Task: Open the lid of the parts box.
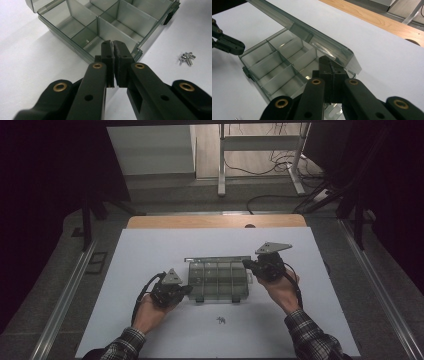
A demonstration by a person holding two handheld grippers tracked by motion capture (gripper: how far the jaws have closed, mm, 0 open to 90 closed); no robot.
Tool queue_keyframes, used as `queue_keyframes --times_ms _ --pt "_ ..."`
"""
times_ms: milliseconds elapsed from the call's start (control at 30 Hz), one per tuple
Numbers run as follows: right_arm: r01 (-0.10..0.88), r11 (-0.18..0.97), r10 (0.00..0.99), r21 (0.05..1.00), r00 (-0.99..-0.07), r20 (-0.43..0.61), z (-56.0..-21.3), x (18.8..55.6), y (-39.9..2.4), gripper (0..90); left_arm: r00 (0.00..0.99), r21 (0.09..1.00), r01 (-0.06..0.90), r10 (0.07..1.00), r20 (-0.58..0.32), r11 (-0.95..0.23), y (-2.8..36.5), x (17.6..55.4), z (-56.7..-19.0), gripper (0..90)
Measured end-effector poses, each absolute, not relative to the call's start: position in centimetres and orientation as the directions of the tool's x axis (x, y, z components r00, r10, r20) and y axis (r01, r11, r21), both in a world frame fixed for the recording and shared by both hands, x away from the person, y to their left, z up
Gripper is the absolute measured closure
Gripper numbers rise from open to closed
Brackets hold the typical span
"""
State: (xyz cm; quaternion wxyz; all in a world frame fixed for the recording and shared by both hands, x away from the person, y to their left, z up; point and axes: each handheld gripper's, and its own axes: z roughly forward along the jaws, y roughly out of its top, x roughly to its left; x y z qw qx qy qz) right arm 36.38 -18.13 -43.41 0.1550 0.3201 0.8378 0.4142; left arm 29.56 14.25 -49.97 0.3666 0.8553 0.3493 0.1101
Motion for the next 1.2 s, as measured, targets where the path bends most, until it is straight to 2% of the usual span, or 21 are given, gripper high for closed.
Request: queue_keyframes --times_ms 1200 --pt "0.436 0.403 0.699 0.805 -0.715 0.037 -44.1 39.6 -18.1 89.0 0.743 0.695 0.506 0.667 -0.050 -0.511 14.0 29.6 -50.4 87.1"
